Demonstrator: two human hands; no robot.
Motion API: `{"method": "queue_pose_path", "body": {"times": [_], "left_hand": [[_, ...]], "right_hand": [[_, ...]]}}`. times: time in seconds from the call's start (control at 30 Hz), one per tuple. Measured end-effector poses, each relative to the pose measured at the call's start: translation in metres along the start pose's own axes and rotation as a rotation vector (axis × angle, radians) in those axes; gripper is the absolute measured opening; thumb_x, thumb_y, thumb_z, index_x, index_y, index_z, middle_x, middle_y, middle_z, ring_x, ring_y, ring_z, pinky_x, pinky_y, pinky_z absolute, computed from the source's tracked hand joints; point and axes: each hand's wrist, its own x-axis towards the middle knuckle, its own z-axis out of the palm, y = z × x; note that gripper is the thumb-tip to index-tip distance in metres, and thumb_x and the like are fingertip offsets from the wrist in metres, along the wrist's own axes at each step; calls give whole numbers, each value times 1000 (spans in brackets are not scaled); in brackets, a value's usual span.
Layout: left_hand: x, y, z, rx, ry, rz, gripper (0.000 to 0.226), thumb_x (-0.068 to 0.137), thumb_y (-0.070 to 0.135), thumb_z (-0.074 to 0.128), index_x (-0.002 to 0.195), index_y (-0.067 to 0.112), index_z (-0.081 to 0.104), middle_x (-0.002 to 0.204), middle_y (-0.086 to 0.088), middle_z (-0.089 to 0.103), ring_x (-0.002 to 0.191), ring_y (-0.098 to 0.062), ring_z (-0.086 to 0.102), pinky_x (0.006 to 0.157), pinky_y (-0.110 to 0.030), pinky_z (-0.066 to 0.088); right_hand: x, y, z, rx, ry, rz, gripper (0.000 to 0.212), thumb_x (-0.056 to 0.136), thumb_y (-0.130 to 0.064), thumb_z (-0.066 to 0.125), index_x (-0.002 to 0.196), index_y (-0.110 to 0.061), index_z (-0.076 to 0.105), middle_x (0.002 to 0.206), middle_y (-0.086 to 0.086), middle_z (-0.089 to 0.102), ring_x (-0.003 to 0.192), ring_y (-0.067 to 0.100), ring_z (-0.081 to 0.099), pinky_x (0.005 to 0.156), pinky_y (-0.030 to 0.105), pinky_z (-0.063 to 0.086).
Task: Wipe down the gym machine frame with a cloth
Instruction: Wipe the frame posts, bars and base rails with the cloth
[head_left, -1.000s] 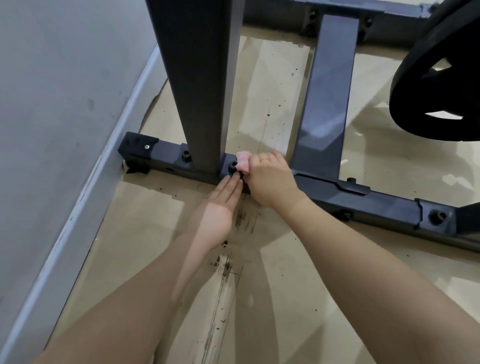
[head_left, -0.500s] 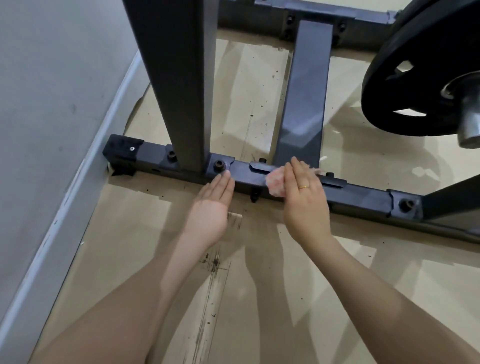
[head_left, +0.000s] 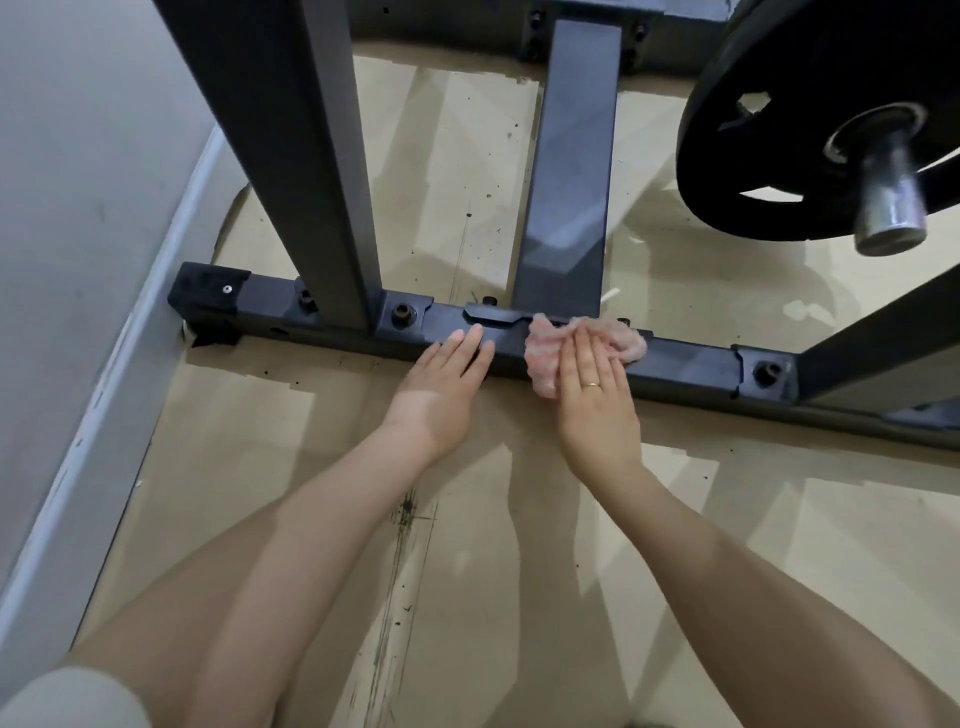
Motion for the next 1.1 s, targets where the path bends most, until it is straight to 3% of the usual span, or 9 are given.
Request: {"method": "queue_pose_path", "body": {"times": [0.1, 0.2, 0.4, 0.53, 0.6, 0.77, 0.93, 1.03, 1.1], "left_hand": [[1, 0, 0, -49, -3, -14, 74, 91, 4, 39, 150, 14, -5, 159, -2, -11, 146, -17, -9, 117, -30, -5], [1, -3, -6, -93, -25, -20, 77, 89, -1, 39, 150, 16, -5, 158, 2, -12, 146, -14, -9, 117, -29, -4], [-2, 11, 1, -114, 26, -61, 82, 85, 2, 43, 150, 12, -8, 158, -2, -15, 145, -18, -12, 117, -29, -2], [-1, 17, 4, -115, 27, -124, 82, 86, 4, 42, 150, 12, -9, 157, -3, -18, 145, -17, -14, 117, -29, -3], [-1, 19, 7, -60, 32, -137, 79, 88, 5, 39, 149, 11, -11, 157, -4, -19, 145, -18, -13, 117, -30, 3], [3, 39, 14, -50, 42, -267, 83, 88, 3, 41, 147, 10, -17, 155, -4, -25, 144, -19, -17, 110, -28, 24], [1, 43, 8, -73, 12, -307, 89, 84, -4, 42, 147, 12, -18, 155, -2, -26, 144, -18, -18, 115, -29, 18], [2, 49, 5, -82, 15, -340, 90, 83, -4, 44, 148, 12, -17, 155, -2, -25, 145, -17, -16, 116, -28, 12], [2, 50, 0, -90, 5, -345, 88, 84, -4, 44, 148, 12, -14, 156, -2, -22, 145, -17, -14, 116, -28, 9]], "right_hand": [[26, -32, 0, 95, -28, -142, 60, 89, -19, 21, 144, -1, 37, 151, 16, 34, 140, 28, 30, 114, 39, 15], [14, -7, 0, 17, -20, -148, 57, 86, -15, 32, 141, -1, 42, 147, 16, 41, 135, 27, 42, 116, 37, 23], [-25, 42, 4, -28, 65, 109, 59, 86, -4, 51, 143, 4, 36, 149, 20, 36, 138, 32, 37, 117, 37, 10], [-6, -12, 9, 30, 92, 25, 58, 87, -14, 33, 143, -2, 38, 150, 13, 36, 138, 25, 35, 114, 36, 11], [-2, -6, 7, 38, 58, -24, 59, 87, -15, 34, 144, -4, 34, 152, 9, 31, 140, 22, 29, 114, 35, 9], [-20, 54, 2, -7, 59, -37, 55, 85, -12, 37, 137, 1, 47, 143, 16, 46, 133, 30, 45, 113, 37, 18], [-51, 92, -4, -27, 58, 281, 61, 77, -4, 35, 136, 3, 46, 142, 21, 46, 130, 33, 48, 110, 38, 18], [-30, 66, -3, 86, 107, 200, 59, 76, 5, 45, 135, 7, 46, 140, 25, 47, 129, 39, 47, 109, 47, 32], [-23, 47, 0, 186, 92, 141, 65, 77, 8, 61, 139, 7, 41, 144, 26, 41, 136, 39, 37, 111, 48, 28]]}}
